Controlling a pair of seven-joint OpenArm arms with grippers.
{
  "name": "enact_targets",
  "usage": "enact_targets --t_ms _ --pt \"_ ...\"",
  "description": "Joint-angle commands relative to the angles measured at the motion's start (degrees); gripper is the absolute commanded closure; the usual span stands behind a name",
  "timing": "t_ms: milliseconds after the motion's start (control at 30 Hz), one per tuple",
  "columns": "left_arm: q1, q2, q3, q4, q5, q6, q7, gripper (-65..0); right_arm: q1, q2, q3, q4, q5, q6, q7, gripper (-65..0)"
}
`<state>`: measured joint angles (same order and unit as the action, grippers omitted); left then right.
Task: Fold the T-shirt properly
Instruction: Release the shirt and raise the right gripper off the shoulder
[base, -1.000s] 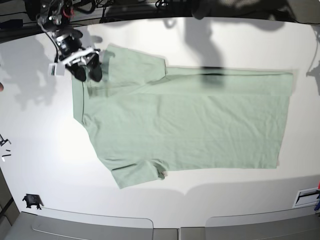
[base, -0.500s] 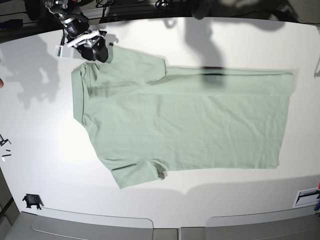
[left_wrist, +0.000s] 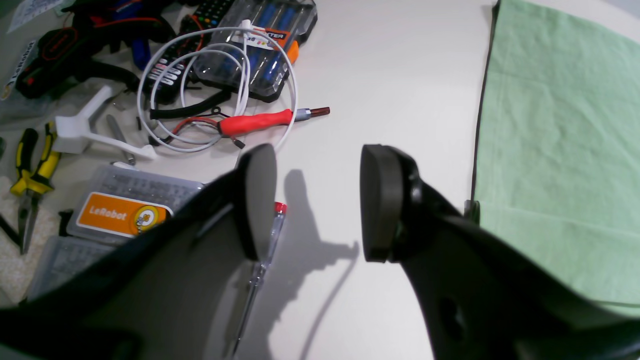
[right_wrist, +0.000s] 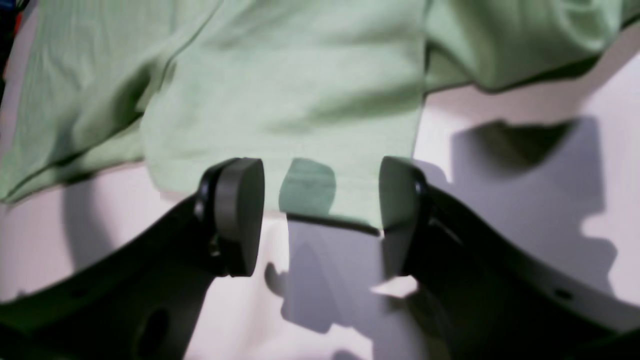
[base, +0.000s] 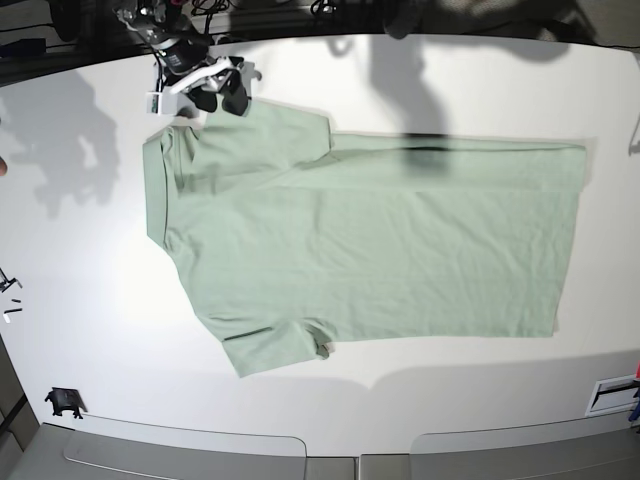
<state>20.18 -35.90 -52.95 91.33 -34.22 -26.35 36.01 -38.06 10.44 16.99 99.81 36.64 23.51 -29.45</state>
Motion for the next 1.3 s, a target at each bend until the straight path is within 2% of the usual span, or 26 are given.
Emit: enact_targets --t_ms 0,367,433,567,633,767,967,1167,1267 --pt "-0.2 -1.6 -0.6 0.9 -0.7 0.0 -1.3 -25.2 0.0 0.2 0.5 0.7 0.6 0.0 1.3 -34.5" --pt "-0.2 -1.6 -0.6 0.9 -0.7 0.0 -1.1 -25.2 0.1 0.2 0.6 0.7 2.5 1.3 2.5 -34.4" --pt "-0.2 -1.6 -0.6 0.9 -0.7 0.0 -0.9 -25.2 0.1 0.1 0.6 0.7 2.4 0.2 2.8 -34.4" --pt "0.0 -1.6 -0.6 0.9 -0.7 0.0 -0.9 -25.2 0.1 -0.5 0.6 0.7 0.6 -5.9 3.3 -34.4" --pt "0.0 -1.6 -0.6 0.9 -0.7 0.0 -0.9 -25.2 0.1 -0.4 0.6 0.7 0.6 -6.4 3.3 -34.4" --pt "0.0 -1.6 -0.6 0.9 -0.7 0.0 -0.9 -25.2 0.1 -0.4 0.6 0.7 0.6 -6.3 2.9 -33.6" --pt "0.0 -1.6 -0.6 0.9 -0.7 0.0 -0.9 -25.2 0.1 -0.5 0.5 0.7 1.5 -6.1 2.0 -24.0" --pt "0.0 -1.6 -0.6 0.9 -0.7 0.0 -0.9 -25.2 0.1 -0.4 0.5 0.7 2.0 -4.2 2.0 -23.6" --pt "0.0 -1.6 -0.6 0.9 -0.7 0.0 -0.9 -25.2 0.1 -0.4 0.5 0.7 4.1 -1.7 2.0 -23.6"
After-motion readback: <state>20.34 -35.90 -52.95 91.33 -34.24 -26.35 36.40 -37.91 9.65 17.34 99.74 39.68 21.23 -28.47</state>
